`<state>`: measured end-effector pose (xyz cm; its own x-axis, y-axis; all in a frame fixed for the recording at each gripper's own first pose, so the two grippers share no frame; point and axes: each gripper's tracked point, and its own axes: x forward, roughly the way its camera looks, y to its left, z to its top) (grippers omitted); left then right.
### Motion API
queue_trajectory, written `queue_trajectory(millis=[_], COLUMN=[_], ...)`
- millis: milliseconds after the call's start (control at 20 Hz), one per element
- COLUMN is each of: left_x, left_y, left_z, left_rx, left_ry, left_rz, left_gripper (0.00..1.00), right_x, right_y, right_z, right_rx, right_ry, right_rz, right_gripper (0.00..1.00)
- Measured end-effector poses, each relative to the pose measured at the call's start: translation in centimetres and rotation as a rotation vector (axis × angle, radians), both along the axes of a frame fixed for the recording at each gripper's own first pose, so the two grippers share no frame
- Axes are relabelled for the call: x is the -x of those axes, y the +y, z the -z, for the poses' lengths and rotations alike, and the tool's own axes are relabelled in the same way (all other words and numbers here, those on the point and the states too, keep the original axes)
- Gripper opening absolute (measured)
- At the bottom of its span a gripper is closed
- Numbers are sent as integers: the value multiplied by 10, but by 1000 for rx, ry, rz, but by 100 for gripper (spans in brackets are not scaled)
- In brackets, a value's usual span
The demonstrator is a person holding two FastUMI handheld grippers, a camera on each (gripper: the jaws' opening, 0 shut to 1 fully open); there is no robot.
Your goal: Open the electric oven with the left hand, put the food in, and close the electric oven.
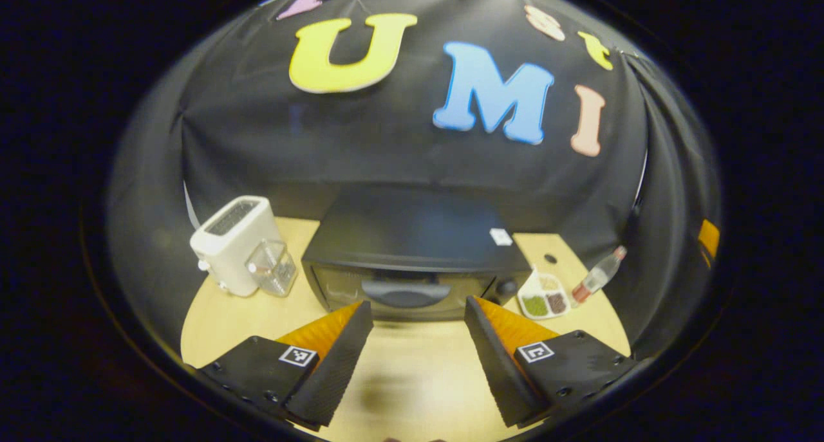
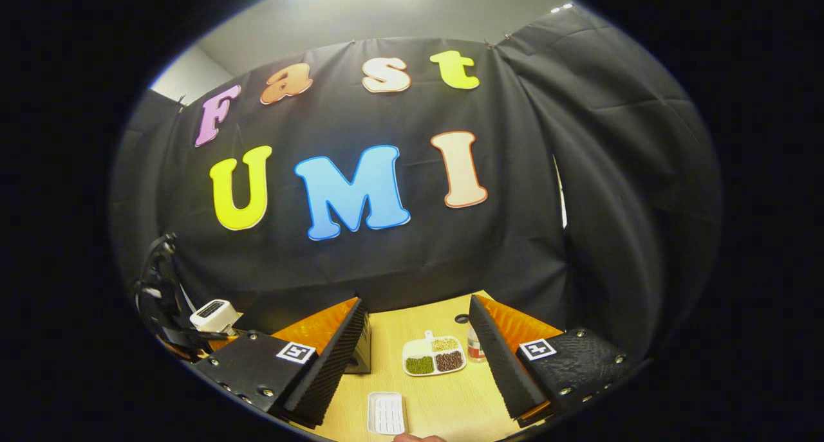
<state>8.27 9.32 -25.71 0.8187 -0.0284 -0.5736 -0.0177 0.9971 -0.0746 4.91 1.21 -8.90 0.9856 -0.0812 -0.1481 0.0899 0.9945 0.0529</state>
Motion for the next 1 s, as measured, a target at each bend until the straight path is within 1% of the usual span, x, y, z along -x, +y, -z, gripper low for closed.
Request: queue_trajectory(millis=[50, 100, 150, 300, 400, 450, 500, 600, 700, 800, 900, 1000], left_x=[0, 0, 4, 17, 29, 38, 46, 56, 63, 66, 68, 76], left_y=[-4, -9, -14, -20, -31, -33, -34, -44, -47, -49, -49, -47], left_z=[-30, -59, -88, -171, -220, -235, -243, -252, -253, -261, -263, -268], left_rx=[5, 5, -1, -63, -90, -102, -107, -98, -91, -85, -65, -56], left_ry=[-77, -145, -205, -361, -450, -465, -463, -473, -468, -485, -479, -491], left_rz=[1, 5, 6, -16, -16, -28, -44, -45, -38, -17, 1, 9], left_gripper=[97, 97, 100, 100, 94, 92, 100, 100, 100, 100, 100, 100], right_x=[-3, -6, -10, -18, -20, -20, -19, -15, -8, 3, 13, 25], right_y=[3, 7, 11, 19, 25, 30, 36, 46, 48, 52, 57, 70], right_z=[-8, -17, -26, -62, -84, -90, -97, -108, -110, -119, -119, -125], right_rx=[7, 9, 4, -18, -12, -16, -27, -55, -50, -35, -22, -15], right_ry=[-11, -22, -36, -88, -111, -111, -112, -134, -136, -163, -153, -164], right_rz=[-18, -37, -59, -104, -134, -155, -185, -223, -219, -208, -188, -197], right_gripper=[99, 99, 99, 99, 99, 99, 99, 99, 99, 100, 99, 99])
